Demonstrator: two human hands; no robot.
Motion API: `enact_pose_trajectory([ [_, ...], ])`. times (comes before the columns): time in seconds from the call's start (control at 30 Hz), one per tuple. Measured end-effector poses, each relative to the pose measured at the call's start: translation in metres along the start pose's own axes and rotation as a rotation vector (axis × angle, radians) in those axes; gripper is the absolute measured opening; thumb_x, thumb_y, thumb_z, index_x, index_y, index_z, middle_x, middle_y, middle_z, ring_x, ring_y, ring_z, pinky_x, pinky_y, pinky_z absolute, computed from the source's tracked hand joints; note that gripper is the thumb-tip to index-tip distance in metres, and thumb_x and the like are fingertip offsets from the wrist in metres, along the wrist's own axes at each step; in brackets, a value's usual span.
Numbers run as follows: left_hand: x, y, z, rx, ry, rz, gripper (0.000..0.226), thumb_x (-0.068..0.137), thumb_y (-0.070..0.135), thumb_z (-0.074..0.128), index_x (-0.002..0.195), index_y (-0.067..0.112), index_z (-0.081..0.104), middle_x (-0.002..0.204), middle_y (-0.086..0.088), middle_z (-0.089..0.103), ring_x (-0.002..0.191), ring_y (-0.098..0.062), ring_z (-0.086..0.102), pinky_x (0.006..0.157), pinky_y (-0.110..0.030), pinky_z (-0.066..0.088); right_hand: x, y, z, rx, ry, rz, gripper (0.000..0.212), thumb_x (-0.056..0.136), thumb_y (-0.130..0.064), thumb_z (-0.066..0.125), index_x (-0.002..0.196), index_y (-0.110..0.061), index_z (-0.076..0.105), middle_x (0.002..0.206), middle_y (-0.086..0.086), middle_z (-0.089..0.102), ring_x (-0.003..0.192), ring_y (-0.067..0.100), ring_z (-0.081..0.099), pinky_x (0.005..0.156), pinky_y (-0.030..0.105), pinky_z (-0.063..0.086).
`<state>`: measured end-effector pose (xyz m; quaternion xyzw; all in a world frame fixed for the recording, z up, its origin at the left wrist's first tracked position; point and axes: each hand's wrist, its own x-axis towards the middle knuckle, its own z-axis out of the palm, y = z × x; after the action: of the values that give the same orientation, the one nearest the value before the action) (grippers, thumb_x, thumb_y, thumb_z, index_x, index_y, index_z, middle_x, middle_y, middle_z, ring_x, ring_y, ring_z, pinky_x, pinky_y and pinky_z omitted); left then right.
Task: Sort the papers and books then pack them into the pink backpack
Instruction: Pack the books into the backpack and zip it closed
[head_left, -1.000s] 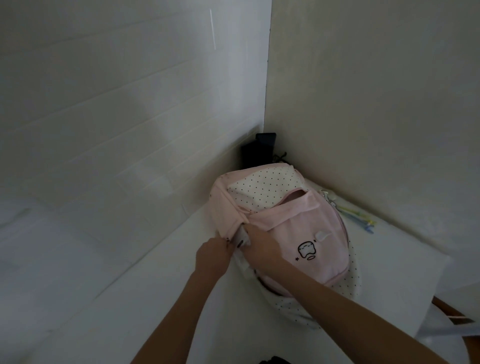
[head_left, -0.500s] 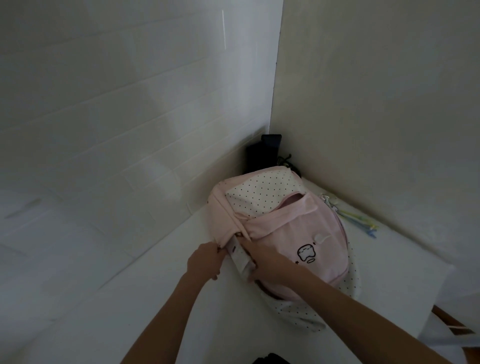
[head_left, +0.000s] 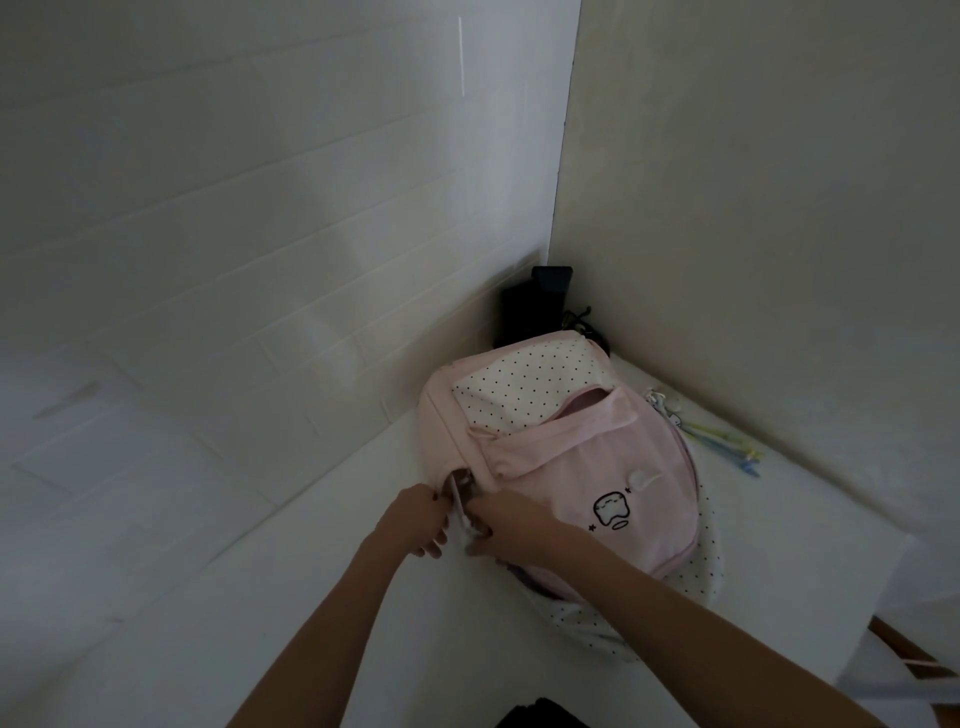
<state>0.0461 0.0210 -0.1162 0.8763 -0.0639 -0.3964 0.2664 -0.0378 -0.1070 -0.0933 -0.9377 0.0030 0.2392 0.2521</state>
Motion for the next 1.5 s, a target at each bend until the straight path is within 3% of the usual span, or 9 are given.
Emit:
enact_pose_trajectory([
  [0.23,-0.008,0.006,-0.003,-0.358,-0.093,-0.161,0.046,0.096,0.039,0.032,0.096,0.000,0.057,0.079,-0.016,0.068,0.064,-0.027,0.068,0.059,-0.028,0.052,-0.015,-0.011,0.010,0.198,-0.369,0.036,0.070,0.088,-0.028,0.064,0.143,-0.003,0.030,0.131,0.006,0.059,0.115,0.020,0.056,0.092,0.024,0.041],
  [0.4,-0.009,0.005,-0.005,-0.424,-0.069,-0.160,0.069,0.089,0.063,0.034,0.109,0.001,0.057,0.092,-0.021,0.068,0.074,-0.030,0.069,0.064,-0.032,0.053,-0.011,-0.013,0.013,0.261,-0.321,0.096,0.078,0.091,-0.015,0.057,0.150,-0.007,0.006,0.110,0.013,0.063,0.069,0.014,0.057,0.063,0.023,0.049],
  [0.57,-0.006,0.004,-0.015,-0.260,0.038,-0.020,0.063,0.076,0.061,0.063,0.113,0.014,0.047,0.102,-0.012,0.064,0.072,-0.023,0.069,0.063,-0.030,0.053,-0.005,-0.009,-0.018,0.152,0.062,0.065,0.033,0.088,-0.002,0.048,0.117,-0.007,0.062,0.121,0.012,0.062,0.107,0.025,0.059,0.089,0.028,0.046],
  [0.7,-0.002,0.012,-0.014,0.018,0.247,0.137,0.072,0.079,0.040,0.067,0.134,0.008,0.034,0.125,-0.016,0.050,0.106,-0.030,0.055,0.079,-0.033,0.045,0.013,0.001,-0.052,0.149,0.634,0.098,0.029,0.092,-0.013,0.046,0.119,-0.009,0.056,0.126,0.010,0.053,0.106,0.023,0.053,0.086,0.035,0.047],
  [0.87,-0.007,0.041,0.005,0.366,0.530,0.376,0.055,0.082,0.017,0.055,0.132,0.010,0.033,0.124,-0.011,0.040,0.112,-0.031,0.045,0.083,-0.037,0.041,0.038,0.002,-0.048,-0.266,0.428,0.203,0.027,0.096,-0.019,0.040,0.116,-0.008,0.054,0.119,0.011,0.058,0.113,0.030,0.049,0.087,0.040,0.043],
  [1.03,-0.005,0.043,0.012,0.509,0.537,0.491,0.034,0.083,0.015,0.047,0.117,0.013,0.048,0.118,-0.004,0.050,0.108,-0.022,0.047,0.084,-0.029,0.038,0.042,0.009,-0.052,-0.051,0.496,0.198,0.010,0.090,-0.014,0.051,0.085,-0.011,0.059,0.088,0.005,0.062,0.087,0.021,0.060,0.072,0.029,0.045],
  [1.13,0.001,0.045,0.015,0.480,0.588,0.502,0.039,0.085,0.025,0.051,0.122,0.012,0.050,0.125,-0.005,0.050,0.119,-0.023,0.045,0.094,-0.032,0.037,0.034,0.021,-0.067,0.122,0.581,0.222,0.034,0.092,-0.021,0.059,0.060,-0.013,0.048,0.061,-0.004,0.050,0.057,0.009,0.047,0.055,0.018,0.035],
  [1.23,0.006,0.064,0.023,0.508,0.525,0.595,0.050,0.084,0.035,0.057,0.129,0.015,0.047,0.133,-0.002,0.047,0.128,-0.022,0.039,0.104,-0.033,0.030,0.019,0.031,-0.082,0.096,0.576,0.173,0.023,0.094,-0.023,0.053,0.085,-0.006,0.067,0.081,0.006,0.067,0.074,0.019,0.060,0.072,0.029,0.049],
  [1.5,0.002,0.091,0.036,0.219,0.499,0.548,0.021,0.091,0.016,0.054,0.106,0.010,0.067,0.105,-0.009,0.066,0.097,-0.024,0.060,0.076,-0.022,0.039,0.003,0.051,-0.085,0.148,0.392,0.103,0.020,0.090,-0.019,0.053,0.104,-0.012,0.066,0.099,0.008,0.066,0.091,0.023,0.060,0.078,0.033,0.047],
])
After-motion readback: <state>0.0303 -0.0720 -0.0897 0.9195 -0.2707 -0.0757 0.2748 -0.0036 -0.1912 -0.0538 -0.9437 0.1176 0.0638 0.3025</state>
